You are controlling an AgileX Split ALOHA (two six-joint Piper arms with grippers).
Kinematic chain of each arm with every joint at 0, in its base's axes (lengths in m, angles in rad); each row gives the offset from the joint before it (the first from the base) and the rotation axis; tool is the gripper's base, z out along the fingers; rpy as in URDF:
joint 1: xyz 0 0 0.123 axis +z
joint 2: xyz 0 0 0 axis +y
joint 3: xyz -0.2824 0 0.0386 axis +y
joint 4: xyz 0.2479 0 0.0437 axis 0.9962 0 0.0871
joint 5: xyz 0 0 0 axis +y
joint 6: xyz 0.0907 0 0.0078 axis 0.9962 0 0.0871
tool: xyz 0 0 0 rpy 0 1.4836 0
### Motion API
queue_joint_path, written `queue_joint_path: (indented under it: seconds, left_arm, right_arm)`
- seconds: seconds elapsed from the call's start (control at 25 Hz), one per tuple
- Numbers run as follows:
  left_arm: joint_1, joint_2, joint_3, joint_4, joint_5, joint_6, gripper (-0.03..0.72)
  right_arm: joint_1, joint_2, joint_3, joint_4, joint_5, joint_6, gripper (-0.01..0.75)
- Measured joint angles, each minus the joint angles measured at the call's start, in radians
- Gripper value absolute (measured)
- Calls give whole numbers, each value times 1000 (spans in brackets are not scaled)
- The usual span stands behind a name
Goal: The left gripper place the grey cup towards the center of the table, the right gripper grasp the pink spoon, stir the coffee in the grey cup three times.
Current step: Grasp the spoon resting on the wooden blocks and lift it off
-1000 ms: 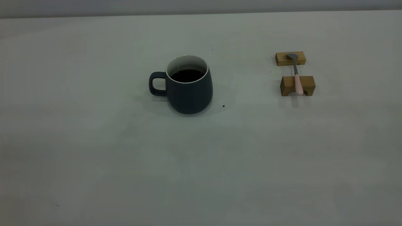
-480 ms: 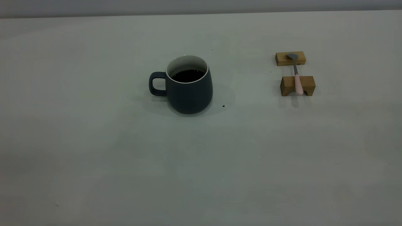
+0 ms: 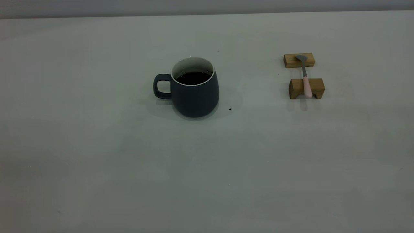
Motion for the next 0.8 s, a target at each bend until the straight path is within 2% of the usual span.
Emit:
queue_joint_path:
  seconds: [0.32,0.52,0.64,0.8]
  left_arm:
    - [0,0,0,-1,0,0,243]
    - [0,0,0,-1,0,0,243]
    - [0,0,0,-1,0,0,243]
    - [0,0,0,-1,0,0,243]
  right_arm:
    - [0,0,0,19,0,0,555]
    - [0,23,-5,31,-15,3,524]
    - [0,125,-40,31,-82,-2,503]
    - [0,406,-119,75,-209,-69,498]
